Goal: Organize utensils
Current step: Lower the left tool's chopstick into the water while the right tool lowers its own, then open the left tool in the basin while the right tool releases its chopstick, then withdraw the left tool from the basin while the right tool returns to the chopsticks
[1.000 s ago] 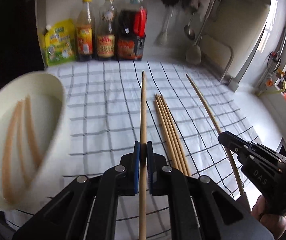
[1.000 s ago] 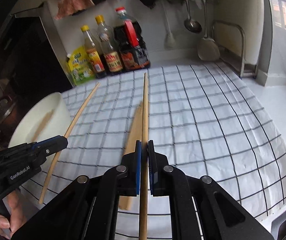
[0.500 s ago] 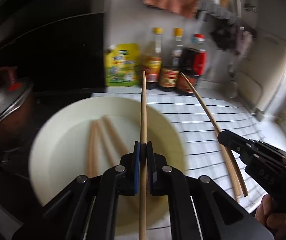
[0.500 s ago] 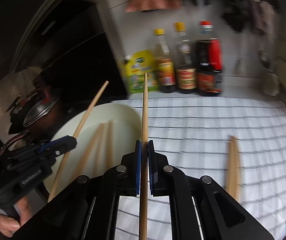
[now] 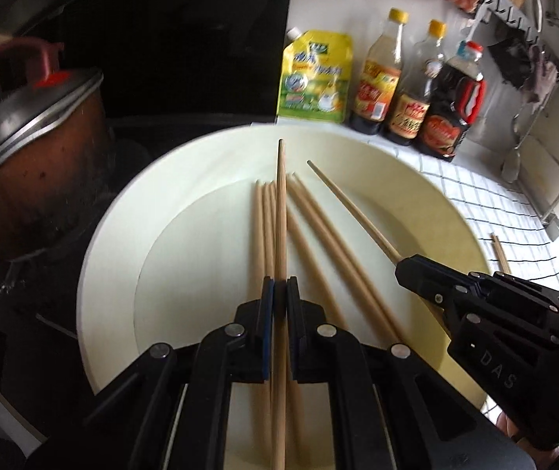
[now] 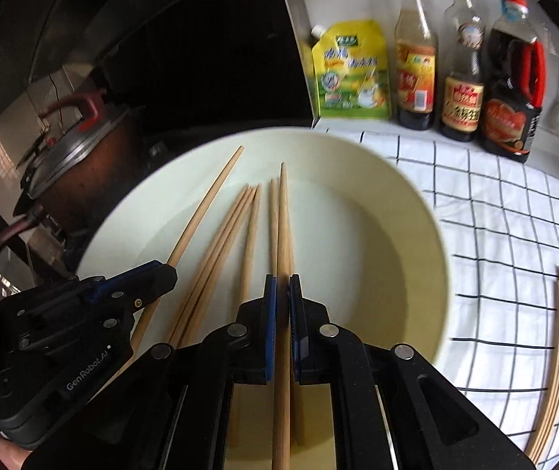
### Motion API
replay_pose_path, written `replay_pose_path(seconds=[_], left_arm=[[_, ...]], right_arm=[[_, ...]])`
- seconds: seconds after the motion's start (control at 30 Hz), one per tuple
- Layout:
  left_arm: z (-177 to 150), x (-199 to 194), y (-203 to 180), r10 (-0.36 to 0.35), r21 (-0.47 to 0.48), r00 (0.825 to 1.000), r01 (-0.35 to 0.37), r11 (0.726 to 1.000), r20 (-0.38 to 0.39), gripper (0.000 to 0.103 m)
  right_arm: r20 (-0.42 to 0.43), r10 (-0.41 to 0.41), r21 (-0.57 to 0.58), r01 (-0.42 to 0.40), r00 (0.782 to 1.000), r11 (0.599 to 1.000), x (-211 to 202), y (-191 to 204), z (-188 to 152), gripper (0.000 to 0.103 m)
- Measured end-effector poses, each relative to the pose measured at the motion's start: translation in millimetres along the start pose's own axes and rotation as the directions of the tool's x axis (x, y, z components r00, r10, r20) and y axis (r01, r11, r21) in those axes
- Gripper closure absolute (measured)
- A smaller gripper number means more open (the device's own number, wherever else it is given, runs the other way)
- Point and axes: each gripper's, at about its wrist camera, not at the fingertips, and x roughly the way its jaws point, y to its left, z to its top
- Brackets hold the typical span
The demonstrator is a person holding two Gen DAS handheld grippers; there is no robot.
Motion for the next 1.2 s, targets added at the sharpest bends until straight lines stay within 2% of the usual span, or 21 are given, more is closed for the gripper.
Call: replay_pose_path(seconds=[0.13, 0.2, 0.23, 0.27, 0.3, 0.77, 0.87, 1.2], left_arm=[[-0.9, 6.7, 3.4, 0.015, -0.005, 1.000, -0.015, 1.000, -0.014, 0.092], [-1.3, 4.9, 4.4, 0.019, -0.002, 1.000, -0.019, 1.000, -0.007, 0.073], [-2.0, 2.9, 5.6, 0.022, -0.005, 1.000, -0.022, 1.000, -0.003, 0.066], [-2.2, 0.1, 6.5, 0.024, -0.009, 1.000, -0.024, 1.000, 0.006, 0.054], [-2.7, -3.1, 7.4, 0.023, -0.014, 1.000, -0.023, 1.000, 0.017, 0.050], [-19.0, -37.0, 3.3, 0.014, -0.052, 0.998, -0.011, 0.999, 0.065, 0.042], [-24.0, -44.6, -3.4, 0.003, -0.051, 0.997, 0.001, 0.999, 0.074, 0.038], [-41.0, -60.5, -42.1, -0.064, -0.018, 0.995, 0.065, 0.998, 0.073, 0.038]], right_arm=[[-0.010, 0.002, -0.001, -0.002, 1.000, 1.000, 4.4, 1.8, -1.1, 0.096], [0.007, 0.007, 0.002, -0.007, 1.000, 1.000, 0.3, 1.2, -1.4, 0.088], [0.018, 0.006, 0.002, -0.006, 1.000, 1.000, -2.9, 0.4, -1.4, 0.088], [0.026, 0.000, 0.002, 0.000, 1.000, 1.000, -5.6, -1.0, -0.9, 0.088], [0.033, -0.004, 0.001, 0.004, 0.999, 1.000, -8.3, -1.3, -1.0, 0.088], [0.079, -0.014, 0.011, 0.013, 0.997, 1.000, -47.4, -5.7, -20.1, 0.088], [0.088, -0.022, 0.021, 0.020, 0.996, 1.000, -59.4, -10.7, -27.6, 0.087], [0.105, -0.100, 0.060, 0.094, 0.989, 0.994, -105.7, -46.5, -62.7, 0.083]])
